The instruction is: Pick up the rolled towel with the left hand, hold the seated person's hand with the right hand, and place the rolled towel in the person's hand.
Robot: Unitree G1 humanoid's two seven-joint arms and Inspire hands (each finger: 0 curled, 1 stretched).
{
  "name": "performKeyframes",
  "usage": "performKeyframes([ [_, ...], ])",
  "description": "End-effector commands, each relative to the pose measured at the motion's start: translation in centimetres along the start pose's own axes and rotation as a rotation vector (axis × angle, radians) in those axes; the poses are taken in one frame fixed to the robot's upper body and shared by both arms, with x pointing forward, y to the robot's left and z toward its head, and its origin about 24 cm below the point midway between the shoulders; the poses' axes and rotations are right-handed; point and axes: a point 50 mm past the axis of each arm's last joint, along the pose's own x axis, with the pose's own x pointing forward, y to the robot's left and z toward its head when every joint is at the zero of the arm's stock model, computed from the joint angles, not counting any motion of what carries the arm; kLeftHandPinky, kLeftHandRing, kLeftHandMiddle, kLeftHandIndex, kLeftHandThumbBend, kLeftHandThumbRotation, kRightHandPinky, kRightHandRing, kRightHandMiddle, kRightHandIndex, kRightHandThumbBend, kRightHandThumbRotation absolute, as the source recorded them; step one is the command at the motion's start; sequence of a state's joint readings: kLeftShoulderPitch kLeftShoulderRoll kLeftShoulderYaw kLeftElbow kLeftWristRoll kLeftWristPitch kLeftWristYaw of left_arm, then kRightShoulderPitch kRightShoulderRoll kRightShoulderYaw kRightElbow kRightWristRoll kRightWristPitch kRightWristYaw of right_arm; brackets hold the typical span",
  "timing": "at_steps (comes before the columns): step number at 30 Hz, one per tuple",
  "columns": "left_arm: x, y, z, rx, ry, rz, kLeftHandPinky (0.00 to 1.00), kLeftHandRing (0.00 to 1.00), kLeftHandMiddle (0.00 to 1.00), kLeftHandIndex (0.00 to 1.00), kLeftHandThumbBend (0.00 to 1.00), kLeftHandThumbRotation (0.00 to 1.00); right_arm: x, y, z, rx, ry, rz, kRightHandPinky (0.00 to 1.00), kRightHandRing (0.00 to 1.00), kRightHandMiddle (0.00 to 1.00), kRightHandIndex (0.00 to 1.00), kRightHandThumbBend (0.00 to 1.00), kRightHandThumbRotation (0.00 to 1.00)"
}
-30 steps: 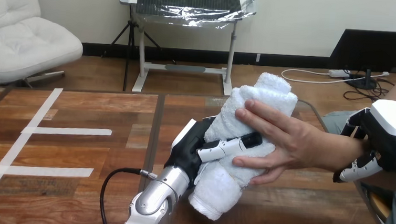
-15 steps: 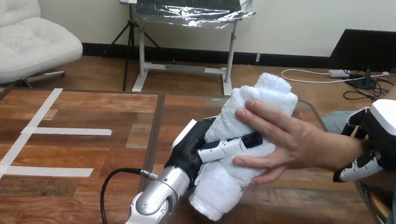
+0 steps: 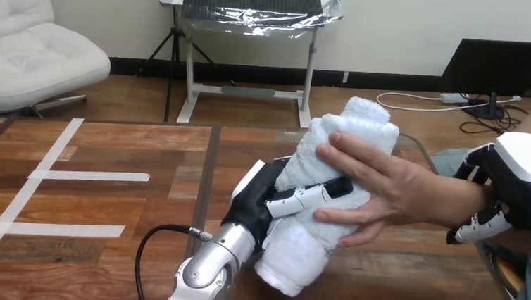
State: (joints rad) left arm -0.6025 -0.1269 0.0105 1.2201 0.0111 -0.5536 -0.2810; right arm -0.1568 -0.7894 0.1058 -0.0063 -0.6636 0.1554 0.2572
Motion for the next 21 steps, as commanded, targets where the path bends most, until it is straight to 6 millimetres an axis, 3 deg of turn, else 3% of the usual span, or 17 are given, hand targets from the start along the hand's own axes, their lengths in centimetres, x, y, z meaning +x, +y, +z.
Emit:
performKeyframes([
  [1,1.88,-2.62,2.49,0.069,-0.076,-0.163,0.59,0.71,0.78,0.80,1.00,0.49,0.14,-0.95,0.93,-0.004,-0.038,-0.044,0.60,0.70,0.75,0.74,0.85,0.00],
  [7,1.83,-2.35,2.53,0.080,-0.073,-0.178,0.73,0.85,0.90,0.92,1.00,0.55,0.10,-0.94,0.97,-0.016,-0.037,-0.033,0.70,0.80,0.83,0.78,0.87,0.00],
  [12,1.75,-2.04,2.59,0.108,-0.074,-0.185,0.81,0.91,0.95,0.97,1.00,0.58,0.06,-0.96,1.05,-0.024,-0.038,-0.022,0.76,0.86,0.87,0.80,0.88,0.00],
  [21,1.69,-1.71,2.66,0.145,-0.073,-0.187,0.86,0.97,1.00,1.00,1.00,0.62,-0.04,-1.07,1.21,-0.014,-0.036,-0.003,0.82,0.93,0.93,0.84,0.88,0.00],
])
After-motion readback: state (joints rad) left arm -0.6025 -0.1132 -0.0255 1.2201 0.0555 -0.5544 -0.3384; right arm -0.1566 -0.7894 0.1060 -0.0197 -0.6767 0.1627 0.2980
